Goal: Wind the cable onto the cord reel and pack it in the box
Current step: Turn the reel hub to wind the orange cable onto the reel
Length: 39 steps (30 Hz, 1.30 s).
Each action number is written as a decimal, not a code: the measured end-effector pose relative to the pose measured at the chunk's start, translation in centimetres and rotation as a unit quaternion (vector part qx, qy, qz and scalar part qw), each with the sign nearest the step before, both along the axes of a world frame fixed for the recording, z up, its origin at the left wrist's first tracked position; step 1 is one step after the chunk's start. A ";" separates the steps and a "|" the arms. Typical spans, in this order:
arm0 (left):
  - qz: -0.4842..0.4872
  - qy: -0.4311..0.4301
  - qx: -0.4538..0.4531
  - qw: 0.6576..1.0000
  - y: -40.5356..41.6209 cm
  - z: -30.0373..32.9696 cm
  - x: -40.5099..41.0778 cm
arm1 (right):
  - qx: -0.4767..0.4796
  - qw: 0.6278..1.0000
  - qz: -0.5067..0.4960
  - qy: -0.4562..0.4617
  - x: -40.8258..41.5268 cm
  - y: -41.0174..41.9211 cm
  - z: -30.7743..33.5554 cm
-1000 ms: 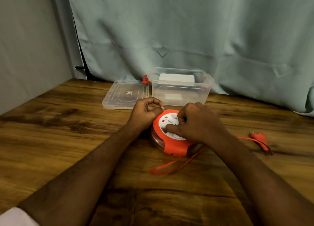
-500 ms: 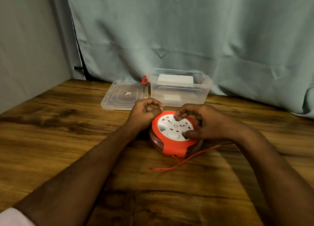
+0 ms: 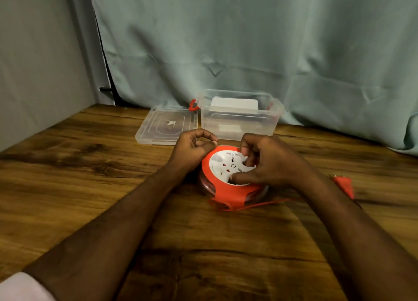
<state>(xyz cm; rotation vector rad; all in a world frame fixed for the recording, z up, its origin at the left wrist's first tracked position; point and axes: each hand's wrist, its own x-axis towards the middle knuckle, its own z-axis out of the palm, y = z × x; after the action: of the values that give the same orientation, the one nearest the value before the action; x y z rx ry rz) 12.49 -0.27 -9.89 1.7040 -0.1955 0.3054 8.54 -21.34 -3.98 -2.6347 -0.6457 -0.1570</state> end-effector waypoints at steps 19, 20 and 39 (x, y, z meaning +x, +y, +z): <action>0.030 0.001 0.014 0.999 -0.1 0.0 0.3 | -0.016 0.979 -0.172 -0.104 -0.7 4.3 -2.1; 0.031 0.001 0.015 0.999 -0.1 0.0 0.3 | -0.014 0.978 -0.174 -0.114 -0.9 4.4 -2.1; 0.050 0.019 -0.204 0.977 0.1 1.5 -0.3 | 0.384 0.894 -0.171 -0.156 0.5 2.7 -2.5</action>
<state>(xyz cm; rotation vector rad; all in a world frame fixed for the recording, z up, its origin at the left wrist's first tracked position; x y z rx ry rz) 12.17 -0.16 -8.40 1.3122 -0.0139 0.3599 9.07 -18.63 -6.51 -1.9227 -0.1361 -0.7801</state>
